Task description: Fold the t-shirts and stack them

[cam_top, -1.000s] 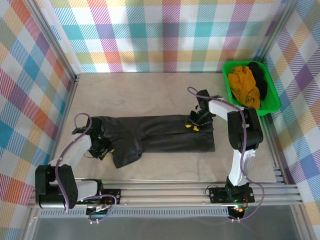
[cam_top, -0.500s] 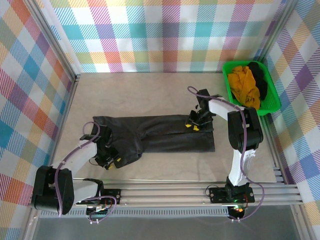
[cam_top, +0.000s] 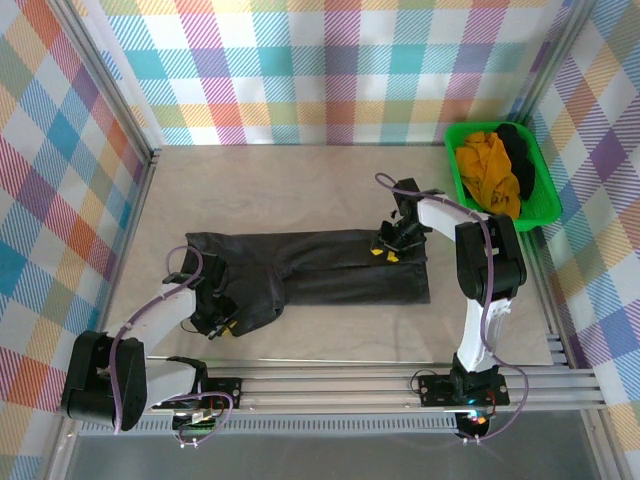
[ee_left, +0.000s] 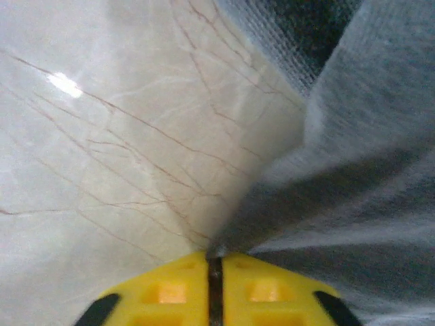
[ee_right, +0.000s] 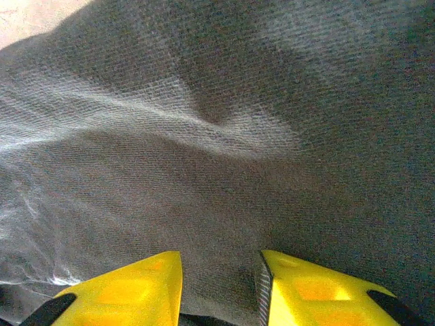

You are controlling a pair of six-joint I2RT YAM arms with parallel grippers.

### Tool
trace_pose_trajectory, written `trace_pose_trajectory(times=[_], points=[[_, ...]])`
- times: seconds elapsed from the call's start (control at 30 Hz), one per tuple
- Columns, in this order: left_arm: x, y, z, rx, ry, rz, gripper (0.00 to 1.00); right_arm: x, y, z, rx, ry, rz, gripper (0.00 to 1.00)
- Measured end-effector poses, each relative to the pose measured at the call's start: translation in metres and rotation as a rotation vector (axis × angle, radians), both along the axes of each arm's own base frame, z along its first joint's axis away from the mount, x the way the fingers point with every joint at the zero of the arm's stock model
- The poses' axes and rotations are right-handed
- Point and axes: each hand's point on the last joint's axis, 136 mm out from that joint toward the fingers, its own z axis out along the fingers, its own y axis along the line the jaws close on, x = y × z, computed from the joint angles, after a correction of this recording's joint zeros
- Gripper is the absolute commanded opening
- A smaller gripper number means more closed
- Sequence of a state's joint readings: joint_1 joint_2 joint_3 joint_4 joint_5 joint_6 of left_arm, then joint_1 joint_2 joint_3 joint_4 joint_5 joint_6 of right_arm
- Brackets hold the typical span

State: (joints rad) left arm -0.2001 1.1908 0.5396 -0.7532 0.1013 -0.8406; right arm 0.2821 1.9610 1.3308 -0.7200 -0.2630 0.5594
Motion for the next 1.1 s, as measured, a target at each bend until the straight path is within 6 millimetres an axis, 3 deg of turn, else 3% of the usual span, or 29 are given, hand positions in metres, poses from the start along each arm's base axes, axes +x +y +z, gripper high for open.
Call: trace_pose_trajectory(times=[0.07, 0.17, 0.27, 0.5, 0.73, 0.9, 0.97, 1.1], points=[[0.005, 0.001, 0.003, 0.015, -0.009, -0.005, 0.08, 0.000, 0.000, 0.000, 0.000, 0.000, 0.000, 0.34], [0.020, 0.003, 0.014, 0.033, -0.057, -0.013, 0.41, 0.000, -0.001, 0.000, -0.001, 0.002, -0.001, 0.34], [0.032, 0.003, 0.027, 0.039, -0.109, -0.009, 0.50, 0.000, -0.001, 0.000, -0.001, 0.003, -0.001, 0.34], [0.054, 0.028, 0.052, 0.060, -0.214, 0.080, 0.43, 0.000, -0.001, 0.000, -0.001, 0.003, -0.001, 0.34], [0.077, 0.039, 0.035, 0.079, -0.189, 0.065, 0.39, -0.001, -0.001, 0.000, -0.001, 0.003, -0.002, 0.34], [0.092, 0.043, 0.029, 0.080, -0.195, 0.045, 0.29, -0.001, -0.002, -0.001, -0.001, 0.005, -0.004, 0.34], [0.093, 0.043, 0.026, 0.082, -0.187, 0.039, 0.28, 0.000, -0.003, -0.001, -0.001, 0.005, -0.006, 0.34], [0.093, 0.043, 0.026, 0.087, -0.185, 0.030, 0.16, 0.000, -0.004, -0.001, -0.002, 0.006, -0.009, 0.34]])
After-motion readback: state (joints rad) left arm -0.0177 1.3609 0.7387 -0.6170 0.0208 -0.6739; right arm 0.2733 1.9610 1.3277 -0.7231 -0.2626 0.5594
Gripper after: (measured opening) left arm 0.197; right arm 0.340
